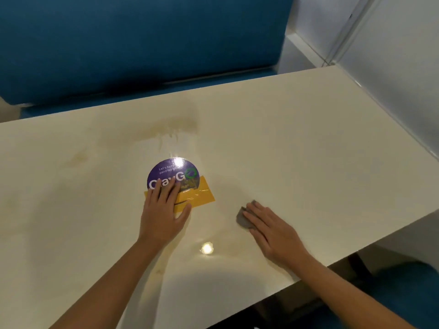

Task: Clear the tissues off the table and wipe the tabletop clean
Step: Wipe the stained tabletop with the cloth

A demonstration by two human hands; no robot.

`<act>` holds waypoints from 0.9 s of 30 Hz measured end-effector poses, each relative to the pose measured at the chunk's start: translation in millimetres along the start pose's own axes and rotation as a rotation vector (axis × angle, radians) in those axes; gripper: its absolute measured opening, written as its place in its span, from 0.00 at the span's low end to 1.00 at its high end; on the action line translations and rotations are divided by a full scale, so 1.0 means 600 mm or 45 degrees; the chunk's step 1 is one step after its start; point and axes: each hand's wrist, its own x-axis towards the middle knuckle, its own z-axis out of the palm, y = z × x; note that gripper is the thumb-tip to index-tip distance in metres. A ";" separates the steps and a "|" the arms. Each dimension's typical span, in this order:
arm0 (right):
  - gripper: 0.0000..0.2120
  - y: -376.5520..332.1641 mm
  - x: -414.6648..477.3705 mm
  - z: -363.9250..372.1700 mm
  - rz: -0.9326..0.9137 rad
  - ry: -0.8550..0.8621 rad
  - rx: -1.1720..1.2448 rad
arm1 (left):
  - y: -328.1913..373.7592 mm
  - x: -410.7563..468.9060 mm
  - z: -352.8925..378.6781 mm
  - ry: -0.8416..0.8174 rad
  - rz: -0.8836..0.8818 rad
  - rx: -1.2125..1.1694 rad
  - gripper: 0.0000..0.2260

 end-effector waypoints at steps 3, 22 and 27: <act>0.21 0.013 -0.022 -0.010 0.374 0.166 0.038 | -0.010 -0.018 -0.001 0.001 0.082 0.014 0.29; 0.22 -0.070 -0.092 0.013 0.324 0.039 -0.024 | -0.017 -0.025 0.003 -0.033 0.085 0.047 0.29; 0.28 -0.047 -0.084 0.008 0.830 0.236 -0.005 | -0.014 -0.025 0.001 -0.009 0.100 0.035 0.29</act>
